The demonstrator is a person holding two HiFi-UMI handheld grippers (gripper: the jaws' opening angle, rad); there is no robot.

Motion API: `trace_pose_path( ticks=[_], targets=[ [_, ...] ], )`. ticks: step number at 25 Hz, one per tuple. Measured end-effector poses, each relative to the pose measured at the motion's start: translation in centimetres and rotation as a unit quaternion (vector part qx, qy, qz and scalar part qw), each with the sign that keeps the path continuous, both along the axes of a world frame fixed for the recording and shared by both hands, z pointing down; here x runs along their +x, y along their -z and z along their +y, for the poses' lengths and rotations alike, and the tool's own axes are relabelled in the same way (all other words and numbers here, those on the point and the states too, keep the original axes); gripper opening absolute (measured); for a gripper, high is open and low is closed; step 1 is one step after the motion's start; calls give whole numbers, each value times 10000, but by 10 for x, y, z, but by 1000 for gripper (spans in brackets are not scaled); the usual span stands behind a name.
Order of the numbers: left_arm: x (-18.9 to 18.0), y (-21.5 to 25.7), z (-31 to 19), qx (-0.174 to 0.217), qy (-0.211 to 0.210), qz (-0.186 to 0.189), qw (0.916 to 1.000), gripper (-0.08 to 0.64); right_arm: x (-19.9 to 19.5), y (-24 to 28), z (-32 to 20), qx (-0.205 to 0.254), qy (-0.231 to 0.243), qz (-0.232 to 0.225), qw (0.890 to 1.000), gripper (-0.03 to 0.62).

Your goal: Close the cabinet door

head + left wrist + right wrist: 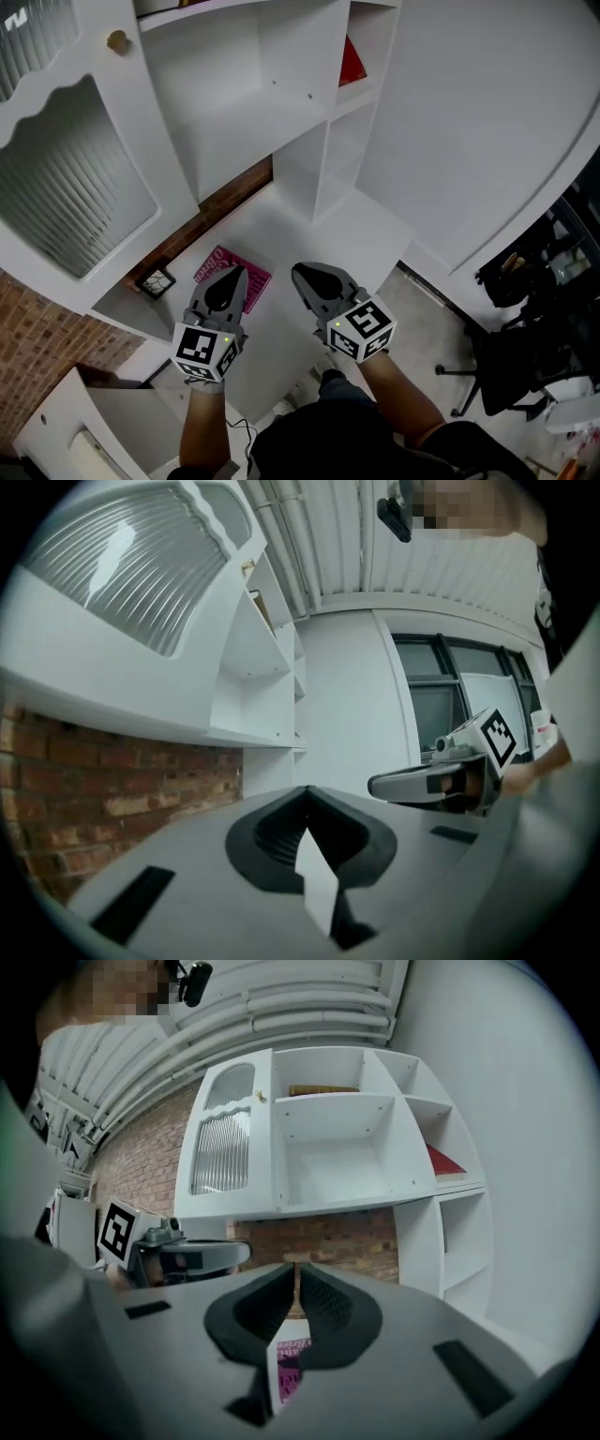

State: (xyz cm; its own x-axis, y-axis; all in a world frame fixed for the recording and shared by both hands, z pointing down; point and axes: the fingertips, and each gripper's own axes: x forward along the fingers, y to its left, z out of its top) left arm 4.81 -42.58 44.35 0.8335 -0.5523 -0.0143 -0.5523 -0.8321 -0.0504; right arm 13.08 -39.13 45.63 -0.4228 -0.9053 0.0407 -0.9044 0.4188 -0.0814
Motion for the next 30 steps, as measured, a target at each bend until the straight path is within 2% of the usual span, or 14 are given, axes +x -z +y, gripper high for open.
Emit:
trace_pose_path(
  ticks=[3,7,16,30],
  targets=[
    [1,-17,11,-280,-203,79,9994,8,9,-12,11,-65,-224,46,9997,31],
    [0,-35,27,-466,-423,65,9980,8,19,-25,25,-141,-532,0,9985,32],
    [-15,-46,39,-237,-287,-77,9993,9,18,-41,47,-259,-895,-8,9956,32],
    [-17,-50,50,-261,-291,-101,9992,9,6,-40,56,-292,-809,13,9963,32]
  ],
)
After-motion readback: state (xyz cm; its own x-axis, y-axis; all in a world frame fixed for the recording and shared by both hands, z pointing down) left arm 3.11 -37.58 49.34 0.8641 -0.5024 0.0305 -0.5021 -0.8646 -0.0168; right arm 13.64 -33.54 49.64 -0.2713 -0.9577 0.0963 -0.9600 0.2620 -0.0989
